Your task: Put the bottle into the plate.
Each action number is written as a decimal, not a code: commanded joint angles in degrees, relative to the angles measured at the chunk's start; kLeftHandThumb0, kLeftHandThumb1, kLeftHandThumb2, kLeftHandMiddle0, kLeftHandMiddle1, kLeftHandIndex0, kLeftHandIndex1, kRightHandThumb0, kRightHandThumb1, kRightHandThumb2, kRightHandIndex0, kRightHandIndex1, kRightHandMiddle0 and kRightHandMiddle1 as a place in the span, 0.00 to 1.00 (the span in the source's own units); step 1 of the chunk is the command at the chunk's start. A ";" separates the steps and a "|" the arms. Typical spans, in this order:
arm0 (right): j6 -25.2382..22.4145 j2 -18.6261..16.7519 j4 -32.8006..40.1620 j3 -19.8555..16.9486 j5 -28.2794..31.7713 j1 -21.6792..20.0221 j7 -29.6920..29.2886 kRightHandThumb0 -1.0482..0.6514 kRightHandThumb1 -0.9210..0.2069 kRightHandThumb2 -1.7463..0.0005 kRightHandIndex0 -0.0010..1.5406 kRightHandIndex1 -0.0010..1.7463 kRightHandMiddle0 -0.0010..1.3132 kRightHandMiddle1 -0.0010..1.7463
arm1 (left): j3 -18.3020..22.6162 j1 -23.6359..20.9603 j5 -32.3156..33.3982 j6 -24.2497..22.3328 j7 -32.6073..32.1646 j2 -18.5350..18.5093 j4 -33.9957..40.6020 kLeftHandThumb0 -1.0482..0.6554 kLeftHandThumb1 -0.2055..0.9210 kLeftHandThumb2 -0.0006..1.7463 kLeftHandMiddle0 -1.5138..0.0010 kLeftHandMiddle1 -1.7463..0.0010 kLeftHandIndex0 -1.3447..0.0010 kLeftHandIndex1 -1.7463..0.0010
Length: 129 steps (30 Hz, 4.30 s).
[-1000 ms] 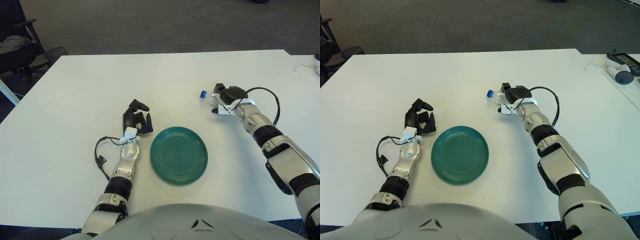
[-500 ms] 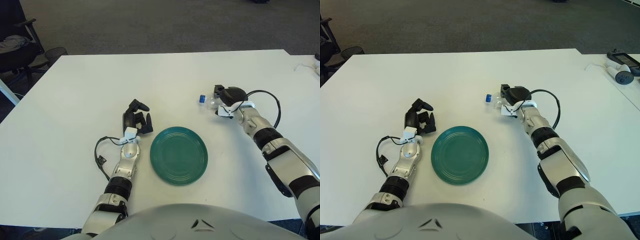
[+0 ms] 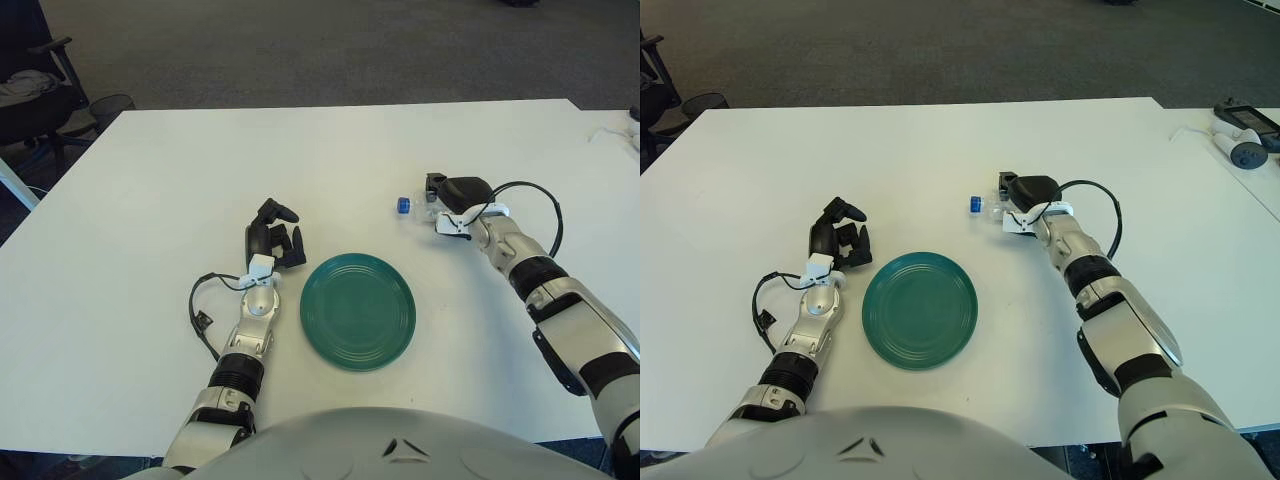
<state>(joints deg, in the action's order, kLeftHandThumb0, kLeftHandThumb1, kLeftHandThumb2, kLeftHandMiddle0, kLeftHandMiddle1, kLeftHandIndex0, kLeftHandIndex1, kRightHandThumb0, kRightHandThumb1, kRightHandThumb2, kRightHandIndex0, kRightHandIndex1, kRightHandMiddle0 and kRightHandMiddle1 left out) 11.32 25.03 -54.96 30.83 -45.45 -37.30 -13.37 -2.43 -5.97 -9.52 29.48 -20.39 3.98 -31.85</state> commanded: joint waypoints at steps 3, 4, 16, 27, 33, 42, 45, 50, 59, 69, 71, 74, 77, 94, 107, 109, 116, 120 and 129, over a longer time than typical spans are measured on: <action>1.14 -2.52 -2.72 2.07 1.76 10.29 5.23 0.62 0.89 0.06 0.66 0.79 0.54 1.00 | -0.54 8.77 -1.25 -1.21 -1.03 0.60 -6.38 0.31 0.33 0.86 0.17 0.00 0.46 0.00; 1.11 -2.47 -2.45 1.96 1.87 10.37 5.33 0.62 0.89 0.06 0.66 0.80 0.54 1.00 | -0.54 8.78 -1.30 -1.25 -1.13 0.61 -6.36 0.30 0.33 0.86 0.17 0.00 0.46 0.00; 1.47 -1.62 2.73 -2.29 5.86 10.09 4.00 0.62 0.90 0.01 0.61 0.93 0.53 1.00 | -0.53 8.45 -0.96 -0.31 -0.53 0.45 -7.06 0.31 0.33 0.86 0.17 0.00 0.46 0.00; 1.66 2.45 25.74 -11.34 13.16 15.65 5.65 0.62 0.87 0.00 0.57 1.00 0.52 1.00 | -0.49 8.42 -0.57 -0.30 0.23 0.17 -7.04 0.31 0.33 0.86 0.17 0.00 0.46 0.00; -3.87 0.91 46.12 -17.32 15.20 18.19 7.41 0.62 0.82 0.04 0.54 1.00 0.48 1.00 | -0.45 8.62 -0.35 -0.39 0.74 -0.04 -6.60 0.31 0.35 0.85 0.16 0.00 0.47 0.00; -7.70 -1.86 64.06 -19.86 15.70 23.64 10.17 0.62 0.73 0.11 0.51 0.98 0.41 1.00 | -0.58 8.54 -1.07 -1.10 -0.15 -0.01 -6.08 0.31 0.33 0.86 0.17 0.00 0.46 0.00; -7.90 -2.89 66.98 -18.89 15.89 24.56 11.78 0.62 0.71 0.12 0.51 0.98 0.40 1.00 | -0.70 8.64 -1.35 -1.46 -0.30 -0.08 -5.64 0.30 0.32 0.86 0.17 0.00 0.45 0.00; -6.30 -4.14 69.83 -15.70 16.23 26.87 14.82 0.62 0.70 0.13 0.50 0.97 0.39 1.00 | -0.84 8.72 -1.30 -2.39 0.21 -0.10 -5.12 0.30 0.31 0.88 0.18 0.00 0.44 0.00; -1.88 -3.03 72.19 -13.81 19.23 29.05 21.76 0.62 0.69 0.13 0.50 0.97 0.39 1.00 | -0.91 8.74 -0.48 -1.89 1.81 -0.18 -5.42 0.31 0.34 0.85 0.17 0.00 0.46 0.00; 4.09 -3.38 69.52 -11.77 18.79 25.69 25.38 0.62 0.69 0.14 0.49 0.97 0.38 1.00 | -0.68 8.86 1.52 -1.57 4.63 0.13 -5.30 0.32 0.39 0.81 0.18 0.00 0.50 0.00; 3.81 -3.12 69.79 -11.40 18.51 25.68 26.75 0.62 0.68 0.14 0.49 0.96 0.38 1.00 | -0.59 8.74 1.28 -0.98 4.24 0.18 -5.69 0.32 0.39 0.81 0.18 0.00 0.50 0.00; 3.25 -2.79 70.68 -9.83 17.42 26.68 28.98 0.61 0.67 0.15 0.49 0.96 0.38 1.00 | -0.70 8.63 0.61 -0.80 3.65 -0.03 -5.97 0.33 0.40 0.81 0.18 0.00 0.50 0.00; 3.30 -2.83 70.85 -8.18 15.97 27.97 30.09 0.62 0.67 0.16 0.49 0.95 0.38 1.00 | -0.73 8.54 0.69 -0.92 3.74 0.08 -6.11 0.33 0.40 0.80 0.19 0.00 0.51 0.00; 7.70 -2.06 61.32 -4.19 5.91 27.77 26.88 0.62 0.70 0.14 0.50 0.95 0.40 1.00 | -0.76 8.31 0.66 -0.56 3.67 0.09 -6.27 0.33 0.43 0.78 0.21 0.00 0.53 0.00; 8.97 -2.90 59.46 -3.13 3.70 28.02 24.99 0.62 0.74 0.11 0.53 0.95 0.42 1.00 | -0.77 8.08 0.02 -2.03 3.01 -0.14 -6.09 0.33 0.41 0.80 0.19 0.00 0.51 0.00; 9.38 -2.90 59.26 -3.11 3.56 28.14 24.63 0.62 0.74 0.11 0.53 0.95 0.42 1.00 | -0.69 8.08 0.10 -2.03 2.96 -0.04 -6.07 0.33 0.41 0.79 0.19 0.00 0.52 0.00; 13.32 -3.21 57.57 -3.59 3.31 28.35 19.68 0.61 0.65 0.18 0.47 0.99 0.41 0.93 | -0.47 8.39 0.52 -0.84 3.19 -0.02 -5.79 0.33 0.43 0.78 0.20 0.00 0.53 0.00; 15.94 -2.43 57.08 -3.93 2.99 27.67 17.56 0.41 0.33 0.46 0.27 1.00 0.20 0.93 | -0.40 8.41 0.50 0.41 3.11 -0.13 -6.07 0.33 0.42 0.78 0.20 0.00 0.52 0.00; 18.77 1.03 60.52 -4.21 1.26 28.09 19.09 0.09 0.01 0.64 0.09 0.19 0.01 0.35 | 1.18 5.66 2.96 1.87 4.73 -0.45 -12.41 0.33 0.42 0.78 0.20 0.00 0.52 0.00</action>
<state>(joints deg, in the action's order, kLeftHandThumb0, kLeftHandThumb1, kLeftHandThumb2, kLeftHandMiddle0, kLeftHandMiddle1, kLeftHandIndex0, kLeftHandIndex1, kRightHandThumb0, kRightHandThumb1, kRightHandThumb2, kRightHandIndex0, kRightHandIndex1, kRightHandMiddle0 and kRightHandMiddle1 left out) 28.35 24.23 3.42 27.54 -42.44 -8.29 5.43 -1.95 -6.52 -6.81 30.98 -16.16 3.72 -32.68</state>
